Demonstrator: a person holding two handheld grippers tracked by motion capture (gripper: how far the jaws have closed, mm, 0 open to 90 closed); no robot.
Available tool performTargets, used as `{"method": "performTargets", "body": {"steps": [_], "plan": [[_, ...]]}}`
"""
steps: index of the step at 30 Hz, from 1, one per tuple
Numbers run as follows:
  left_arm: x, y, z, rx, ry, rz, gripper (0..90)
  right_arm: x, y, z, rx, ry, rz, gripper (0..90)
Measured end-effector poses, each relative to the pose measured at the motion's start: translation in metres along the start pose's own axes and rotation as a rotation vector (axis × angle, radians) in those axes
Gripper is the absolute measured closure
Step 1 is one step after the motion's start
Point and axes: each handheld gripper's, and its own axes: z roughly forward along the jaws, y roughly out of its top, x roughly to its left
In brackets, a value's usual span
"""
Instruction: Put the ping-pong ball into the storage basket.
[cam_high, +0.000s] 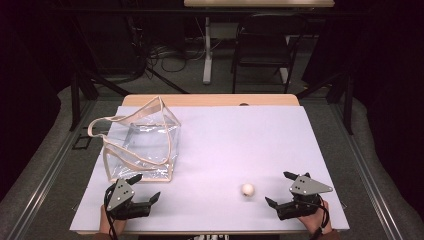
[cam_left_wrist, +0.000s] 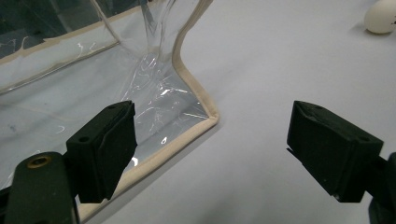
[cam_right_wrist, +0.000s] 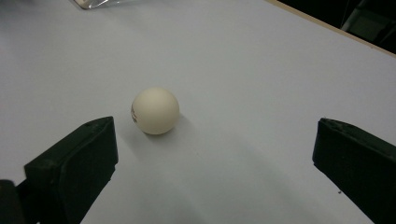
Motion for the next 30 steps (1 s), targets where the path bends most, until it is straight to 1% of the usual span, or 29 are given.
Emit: {"method": "performTargets", "body": {"steps": [2, 7, 10, 15, 18, 20, 22, 23, 24, 26, 30], "plan": [[-0.001, 0.000, 0.001, -0.002, 0.000, 0.002, 16.1, -0.001, 0.000, 0.000, -0.002, 0.001, 0.002, 0.0], [-0.003, 0.001, 0.002, 0.014, -0.005, 0.019, 16.1, -0.002, 0.000, -0.001, -0.001, 0.000, -0.001, 0.0], [-0.003, 0.000, 0.001, 0.009, -0.001, 0.014, 16.0, -0.001, 0.000, -0.001, 0.003, -0.001, 0.001, 0.0], [-0.002, 0.001, 0.002, 0.005, -0.009, 0.015, 16.1, 0.000, 0.002, -0.003, 0.007, -0.014, 0.001, 0.0], [-0.001, -0.001, 0.002, 0.013, -0.010, 0.012, 16.1, 0.000, 0.004, -0.003, 0.005, -0.019, 0.009, 0.0], [-0.001, -0.001, 0.001, 0.004, -0.009, 0.008, 16.1, 0.002, 0.006, -0.003, 0.006, -0.020, 0.007, 0.0], [-0.001, 0.000, 0.001, 0.003, -0.008, 0.009, 16.1, 0.003, 0.008, -0.001, 0.015, -0.019, 0.001, 0.0], [-0.001, 0.000, 0.001, 0.004, -0.010, 0.009, 16.1, 0.004, 0.008, 0.000, 0.023, -0.018, 0.004, 0.0], [-0.001, 0.000, 0.002, 0.007, -0.013, 0.014, 16.1, 0.004, 0.009, 0.001, 0.033, -0.006, 0.016, 0.0], [-0.001, 0.000, 0.002, 0.014, -0.010, 0.013, 16.1, 0.006, 0.010, 0.004, 0.038, -0.006, 0.009, 0.0], [-0.001, 0.000, 0.002, 0.009, -0.008, 0.013, 16.1, 0.009, 0.012, 0.006, 0.048, 0.003, 0.003, 0.0]]}}
